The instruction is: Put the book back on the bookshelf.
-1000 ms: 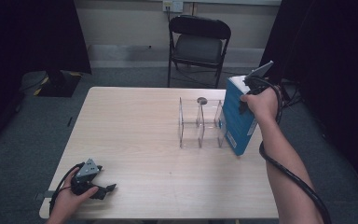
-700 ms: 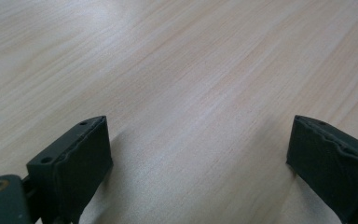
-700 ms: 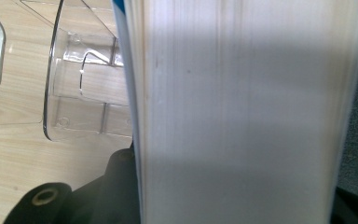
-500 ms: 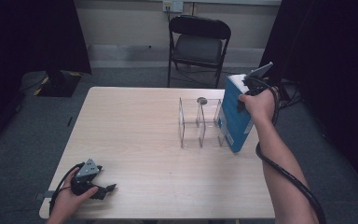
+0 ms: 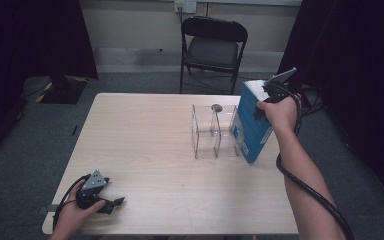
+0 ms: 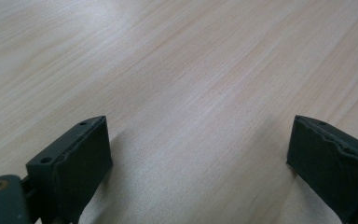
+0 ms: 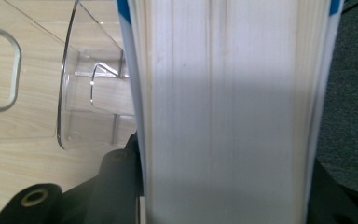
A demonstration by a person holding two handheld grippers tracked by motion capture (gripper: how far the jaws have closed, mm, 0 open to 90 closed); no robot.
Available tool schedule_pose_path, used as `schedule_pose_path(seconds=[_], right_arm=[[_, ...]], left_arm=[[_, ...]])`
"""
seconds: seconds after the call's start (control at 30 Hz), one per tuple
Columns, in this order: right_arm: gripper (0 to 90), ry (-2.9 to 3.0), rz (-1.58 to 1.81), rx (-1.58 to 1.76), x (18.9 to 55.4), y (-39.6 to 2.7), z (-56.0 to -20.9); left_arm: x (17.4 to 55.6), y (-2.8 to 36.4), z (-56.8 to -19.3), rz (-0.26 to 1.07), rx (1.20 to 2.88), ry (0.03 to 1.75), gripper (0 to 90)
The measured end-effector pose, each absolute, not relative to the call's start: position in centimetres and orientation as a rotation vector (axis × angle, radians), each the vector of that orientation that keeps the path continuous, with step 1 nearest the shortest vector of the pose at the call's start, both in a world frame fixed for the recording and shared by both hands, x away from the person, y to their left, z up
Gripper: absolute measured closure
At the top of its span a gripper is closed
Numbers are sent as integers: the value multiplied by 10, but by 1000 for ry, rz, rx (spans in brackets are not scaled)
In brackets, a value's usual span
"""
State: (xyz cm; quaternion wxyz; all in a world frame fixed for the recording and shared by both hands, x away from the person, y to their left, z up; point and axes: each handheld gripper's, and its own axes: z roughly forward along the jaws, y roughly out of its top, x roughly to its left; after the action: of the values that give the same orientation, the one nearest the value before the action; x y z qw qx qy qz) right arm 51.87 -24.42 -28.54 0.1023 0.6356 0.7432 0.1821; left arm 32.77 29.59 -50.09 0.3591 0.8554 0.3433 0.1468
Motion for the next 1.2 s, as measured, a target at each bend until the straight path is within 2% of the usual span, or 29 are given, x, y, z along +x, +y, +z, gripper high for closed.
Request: schedule_pose_path(seconds=[0.3,0.63,0.97,1.2], right_arm=[[478,2206,523,1870,511,-247,-281],[348,2249,532,1827,501,-245,-276],[268,2255,540,1772,489,-242,-271],[253,2268,544,1775,481,-246,-270]], left_arm=[[329,295,-502,372,2197,881,41],[329,295,-502,373,2198,879,38],[328,295,-502,375,2199,879,38],[328,295,-502,367,2191,888,38]])
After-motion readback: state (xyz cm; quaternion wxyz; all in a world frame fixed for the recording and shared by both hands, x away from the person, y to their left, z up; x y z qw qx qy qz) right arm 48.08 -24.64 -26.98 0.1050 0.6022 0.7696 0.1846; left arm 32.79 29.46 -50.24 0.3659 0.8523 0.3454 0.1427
